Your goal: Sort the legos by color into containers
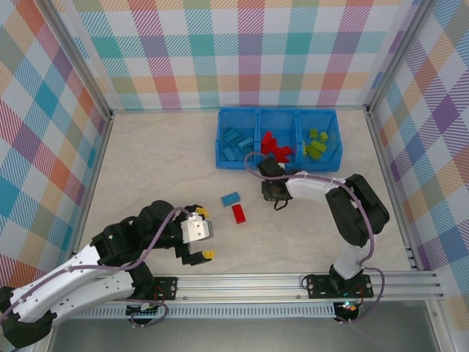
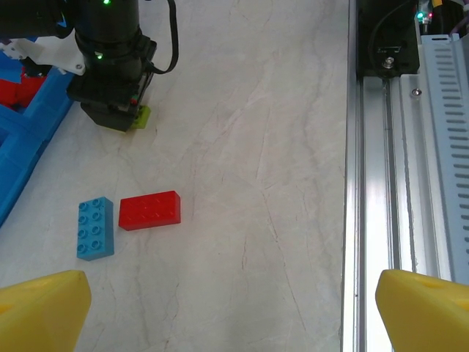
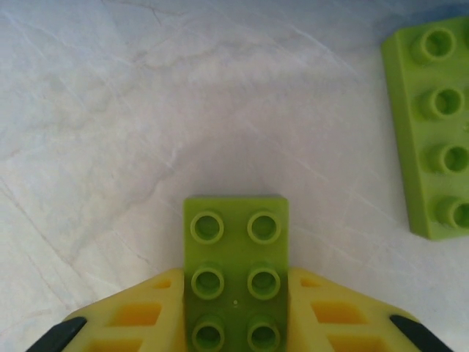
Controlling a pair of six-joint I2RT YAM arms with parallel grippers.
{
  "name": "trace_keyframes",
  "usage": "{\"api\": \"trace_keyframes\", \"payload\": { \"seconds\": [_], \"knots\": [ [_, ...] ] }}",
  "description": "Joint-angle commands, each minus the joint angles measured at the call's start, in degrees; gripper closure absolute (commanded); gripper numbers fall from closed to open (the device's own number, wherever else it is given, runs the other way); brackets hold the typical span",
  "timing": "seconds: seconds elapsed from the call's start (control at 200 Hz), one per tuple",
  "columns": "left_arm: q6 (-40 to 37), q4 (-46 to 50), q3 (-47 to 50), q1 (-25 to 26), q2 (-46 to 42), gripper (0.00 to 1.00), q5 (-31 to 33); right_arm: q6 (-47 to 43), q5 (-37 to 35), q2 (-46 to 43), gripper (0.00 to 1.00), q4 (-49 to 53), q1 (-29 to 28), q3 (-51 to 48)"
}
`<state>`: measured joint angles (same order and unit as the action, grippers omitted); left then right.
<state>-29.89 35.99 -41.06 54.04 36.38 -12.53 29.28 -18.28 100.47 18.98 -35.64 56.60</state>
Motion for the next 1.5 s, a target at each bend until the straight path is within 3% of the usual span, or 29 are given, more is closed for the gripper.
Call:
{"api": "trace_keyframes", "payload": {
  "seconds": [0.0, 0.145, 0.275, 0.405, 0.585, 0.64, 0.69, 0.765, 0.87, 0.945, 1.065, 1.2, 1.355, 1.495],
  "knots": [
    [-1.22, 0.49, -0.25, -0.7, -0.06, 0.0, -0.83, 1.19, 2.14, -8.7, 0.72, -0.86, 0.32, -2.39],
    [-0.87, -0.54, 0.05, -0.71, -1.41, 0.0, -0.22, -1.02, -1.61, -20.0, 0.72, -0.53, 2.33, -1.67],
    [0.22, -2.24, 0.72, -0.78, -2.64, 0.0, 0.96, -6.13, -2.36, -23.48, 0.73, -0.19, 10.57, 3.06],
    [1.25, -3.08, 0.98, -0.78, -2.64, 0.0, 2.3, -10.91, -0.9, -17.12, 0.73, -1.08, 19.95, 10.86],
    [2.76, -2.68, 0.72, -0.78, -1.08, 0.0, 5.92, -12.01, 3.52, -1.78, 0.71, 1.01, 27.06, 24.12],
    [3.68, -2.68, 0.48, -0.78, -0.38, 0.0, 6.92, -11.79, 4.29, 1.6, 0.66, 1.6, 28.08, 27.06],
    [4.6, -2.88, 0.37, -0.78, 0.2, 0.0, 7.34, -11.46, 4.57, 4.68, 0.52, 3.34, 28.88, 30.69],
    [6.15, -3.69, 0.46, -0.76, 1.08, 0.0, 8.01, -11.93, 4.81, 6.62, 0.43, 6.27, 29.05, 34.82],
    [7.14, -3.92, 0.34, -0.78, 2.24, 0.0, 9.18, -11.62, 6.68, 4.54, 0.31, 7.38, 29.11, 35.07],
    [7.04, -3.74, 0.11, -0.78, 2.95, 0.0, 9.37, -10.92, 10.33, 0.56, 0.28, 7.21, 29.04, 31.91],
    [5.63, -3.38, 0.28, -0.8, 3.34, 0.0, 8.81, -10.28, 17.88, -8.87, 0.26, 5.41, 27.25, 22.85],
    [3.37, -3.03, 0.62, -0.87, 3.3, 0.0, 7.37, -8.77, 20.57, -21.46, 0.24, 3.98, 19.85, 10.0],
    [2.4, -3.37, 1.15, -0.96, 3.42, 0.0, 6.78, -5.29, 17.81, -31.29, 0.24, 2.83, 5.82, -2.19],
    [1.06, -3.16, 1.2, -1.26, 3.27, 0.0, 5.53, -1.54, 14.01, -30.57, 0.25, 3.54, -6.56, -6.77]
  ]
}}
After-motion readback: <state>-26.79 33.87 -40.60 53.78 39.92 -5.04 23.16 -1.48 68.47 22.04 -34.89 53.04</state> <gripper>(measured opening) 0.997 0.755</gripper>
